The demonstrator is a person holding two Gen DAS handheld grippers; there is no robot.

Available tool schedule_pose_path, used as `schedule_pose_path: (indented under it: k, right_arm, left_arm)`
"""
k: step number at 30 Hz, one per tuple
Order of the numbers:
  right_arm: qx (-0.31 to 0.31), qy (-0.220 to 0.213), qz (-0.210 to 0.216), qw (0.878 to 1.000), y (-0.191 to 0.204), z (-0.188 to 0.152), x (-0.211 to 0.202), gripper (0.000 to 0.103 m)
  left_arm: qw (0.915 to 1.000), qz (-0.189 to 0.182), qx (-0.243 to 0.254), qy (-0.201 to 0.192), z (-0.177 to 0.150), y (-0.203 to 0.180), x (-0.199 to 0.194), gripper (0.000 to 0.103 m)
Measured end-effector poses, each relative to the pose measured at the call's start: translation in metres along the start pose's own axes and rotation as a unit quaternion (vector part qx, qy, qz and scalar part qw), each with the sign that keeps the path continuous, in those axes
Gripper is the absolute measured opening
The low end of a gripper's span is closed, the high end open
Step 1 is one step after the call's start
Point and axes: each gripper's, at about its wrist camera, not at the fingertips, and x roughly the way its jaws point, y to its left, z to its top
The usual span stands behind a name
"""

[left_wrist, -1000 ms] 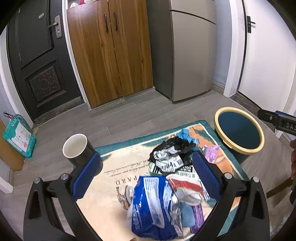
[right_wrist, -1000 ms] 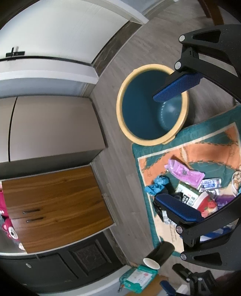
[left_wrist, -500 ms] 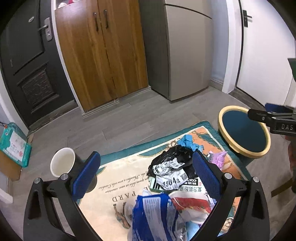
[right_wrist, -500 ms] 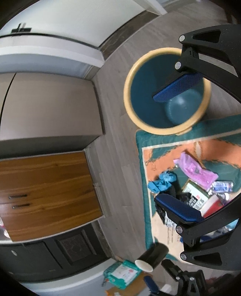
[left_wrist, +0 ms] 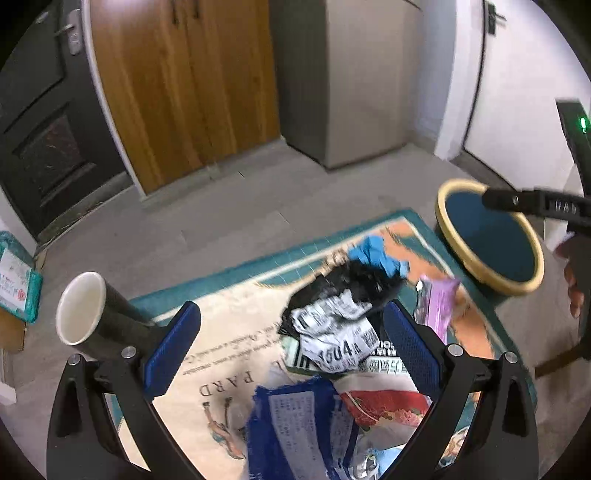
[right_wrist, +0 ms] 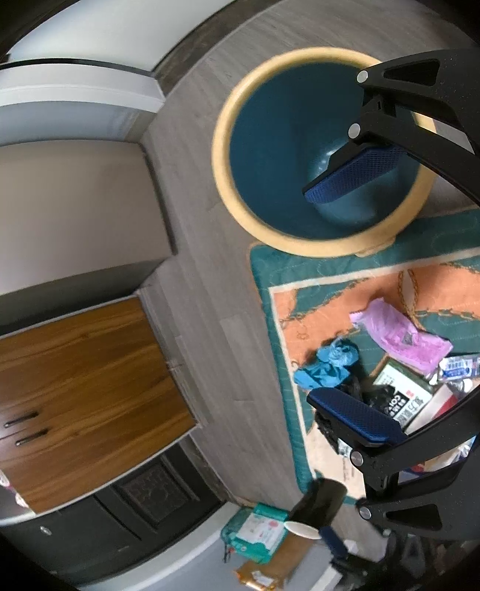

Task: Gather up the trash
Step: 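Grasp the black plastic bag with the left gripper while the right gripper grasps the pink wrapper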

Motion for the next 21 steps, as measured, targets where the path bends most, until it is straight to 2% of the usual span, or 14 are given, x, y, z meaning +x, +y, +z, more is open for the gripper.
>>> schedule_pose_path:
  k: [2, 6, 7, 12, 14, 17, 21]
  right_arm:
    - [-0.006, 0.013, 0.002, 1.000, 0.004, -0.003, 0.003, 0.099]
    - [-0.019, 0.039, -0.005, 0.999, 0.009, -0.010, 0.010, 0.097]
    - [-0.019, 0.044, -0.004, 0.999, 0.009, -0.012, 0.012, 0.097]
    - [-0.011, 0.086, 0.007, 0.996, 0.012, -0.025, 0.033, 0.095]
    - [-0.002, 0.100, 0.012, 0.995, 0.013, -0.029, 0.042, 0.094]
    - [0.008, 0.118, 0.009, 0.993, 0.012, -0.033, 0.055, 0.087]
    - [0.001, 0.141, 0.018, 0.990, 0.015, -0.039, 0.065, 0.070]
  left_arm:
    - [0.9998, -0.008, 0.014, 0.011, -0.001, -0.007, 0.012, 0.097]
    - [0.9984, -0.012, 0.038, 0.041, -0.001, -0.018, 0.037, 0.086]
    - [0.9978, -0.013, 0.043, 0.050, -0.001, -0.020, 0.042, 0.085]
    - [0.9961, -0.015, 0.061, 0.061, 0.002, -0.026, 0.053, 0.084]
    - [0.9954, -0.019, 0.064, 0.069, 0.003, -0.026, 0.058, 0.079]
    - [0.9940, -0.020, 0.069, 0.083, 0.002, -0.028, 0.067, 0.071]
    - [0.9910, -0.023, 0.082, 0.103, -0.003, -0.032, 0.076, 0.052]
